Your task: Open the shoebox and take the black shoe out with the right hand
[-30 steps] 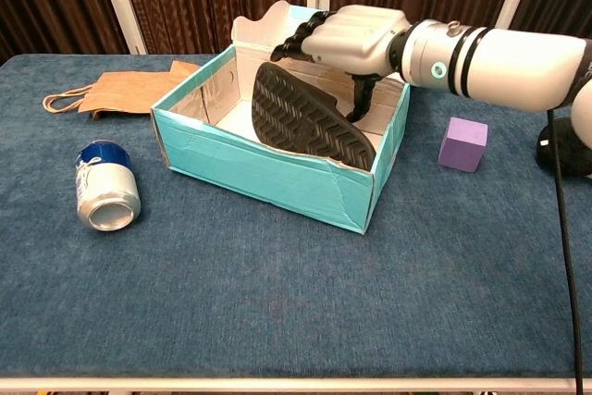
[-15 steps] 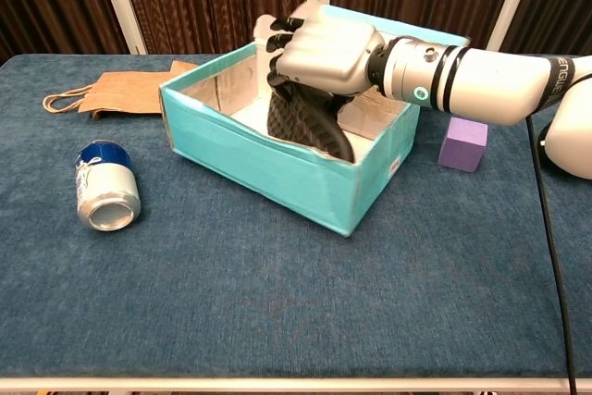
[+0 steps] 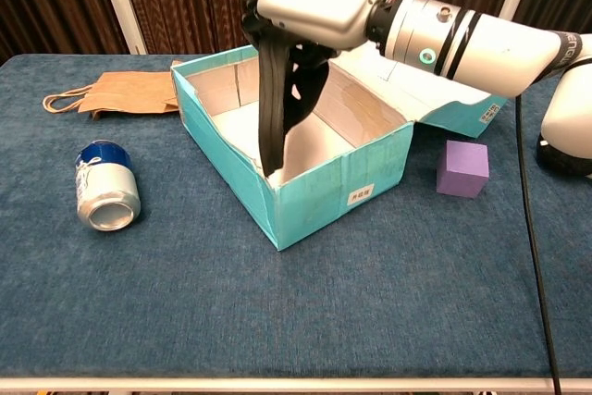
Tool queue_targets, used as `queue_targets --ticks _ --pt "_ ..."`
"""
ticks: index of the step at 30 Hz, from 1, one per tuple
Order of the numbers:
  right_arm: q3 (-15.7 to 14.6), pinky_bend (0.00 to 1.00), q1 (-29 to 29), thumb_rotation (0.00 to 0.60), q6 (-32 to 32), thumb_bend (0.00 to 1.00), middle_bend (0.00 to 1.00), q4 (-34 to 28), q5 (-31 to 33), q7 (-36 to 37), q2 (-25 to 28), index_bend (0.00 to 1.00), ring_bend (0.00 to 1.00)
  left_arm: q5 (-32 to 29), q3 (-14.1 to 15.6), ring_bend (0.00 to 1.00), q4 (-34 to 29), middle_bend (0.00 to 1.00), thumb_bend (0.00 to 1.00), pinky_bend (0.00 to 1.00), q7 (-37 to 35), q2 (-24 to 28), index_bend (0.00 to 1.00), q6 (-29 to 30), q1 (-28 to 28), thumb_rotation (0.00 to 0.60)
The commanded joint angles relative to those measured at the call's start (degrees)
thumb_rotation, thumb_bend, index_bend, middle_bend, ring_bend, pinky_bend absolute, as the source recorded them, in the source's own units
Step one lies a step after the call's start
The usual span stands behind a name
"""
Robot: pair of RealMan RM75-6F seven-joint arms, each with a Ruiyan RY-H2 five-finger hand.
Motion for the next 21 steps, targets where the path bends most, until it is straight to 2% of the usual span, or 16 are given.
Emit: queue_targets --ticks 1,6,12,15,18,21 --pt "0.54 0.00 -0.87 0.600 5.34 0.53 0.50 -2.67 -0.72 1.52 2.30 0.81 0.18 0.07 -0.05 0.01 -0.10 0.09 0.00 0.05 0.12 0.07 0.17 0.01 -0.07 0.600" --pt "0.40 0.00 -3.82 0.600 11.57 0.53 0.49 -13.40 -1.53 0.44 8.89 0.79 0.18 0.39 -0.22 0.01 -0.24 0.09 0.00 0.05 0.20 0.21 0.17 0.33 -0.19 0.600" --pt "-2.67 0.00 -11.48 0.600 14.42 0.53 0.47 -39.57 -1.43 -8.73 23.69 0.76 0.18 0.74 -0.22 0.01 -0.17 0.09 0.00 0.05 0.09 0.21 0.17 0.11 -0.50 0.600" --pt "-4.93 0.00 -15.39 0.600 14.16 0.53 0.46 -50.30 -0.67 -13.05 30.02 0.75 0.17 0.97 -0.27 0.01 -0.10 0.09 0.00 0.05 -0.07 0.17 0.17 -0.07 -0.77 0.600" --pt "-7.60 0.00 -18.84 0.600 13.73 0.52 0.45 -56.80 -0.69 -15.13 34.04 0.73 0.16 1.32 -0.33 0.01 -0.11 0.09 0.00 0.05 -0.22 0.10 0.17 -0.08 -1.04 0.600" --pt "-9.60 0.00 -21.59 0.600 13.69 0.52 0.43 -60.03 -1.38 -17.11 36.55 0.71 0.14 1.52 -0.39 0.01 -0.17 0.09 0.00 0.05 -0.20 0.17 0.17 -0.01 -1.18 0.600"
